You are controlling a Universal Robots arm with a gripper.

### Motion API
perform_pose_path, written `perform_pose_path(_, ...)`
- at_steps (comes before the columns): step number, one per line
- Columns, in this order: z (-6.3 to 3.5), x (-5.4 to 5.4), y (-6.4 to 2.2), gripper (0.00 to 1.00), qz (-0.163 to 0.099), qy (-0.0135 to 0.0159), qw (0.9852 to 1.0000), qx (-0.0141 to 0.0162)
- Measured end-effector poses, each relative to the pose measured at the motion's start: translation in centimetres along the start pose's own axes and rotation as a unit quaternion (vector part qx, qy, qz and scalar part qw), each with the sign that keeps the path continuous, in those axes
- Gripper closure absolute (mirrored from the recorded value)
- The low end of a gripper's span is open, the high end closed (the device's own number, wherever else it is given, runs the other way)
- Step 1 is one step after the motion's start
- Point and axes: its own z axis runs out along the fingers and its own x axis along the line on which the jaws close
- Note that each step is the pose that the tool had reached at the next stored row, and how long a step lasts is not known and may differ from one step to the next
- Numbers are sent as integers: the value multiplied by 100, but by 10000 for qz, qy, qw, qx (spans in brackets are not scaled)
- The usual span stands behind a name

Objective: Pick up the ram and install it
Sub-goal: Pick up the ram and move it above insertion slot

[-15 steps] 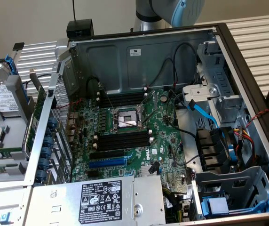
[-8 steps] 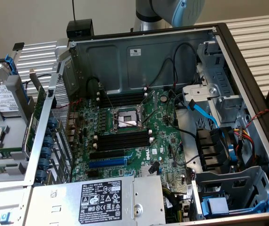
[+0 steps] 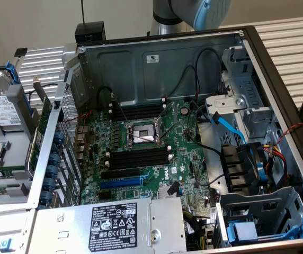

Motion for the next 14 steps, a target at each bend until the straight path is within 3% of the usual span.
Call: perform_pose_path(14,252,119,-17,90,-78,2,10000,-1)
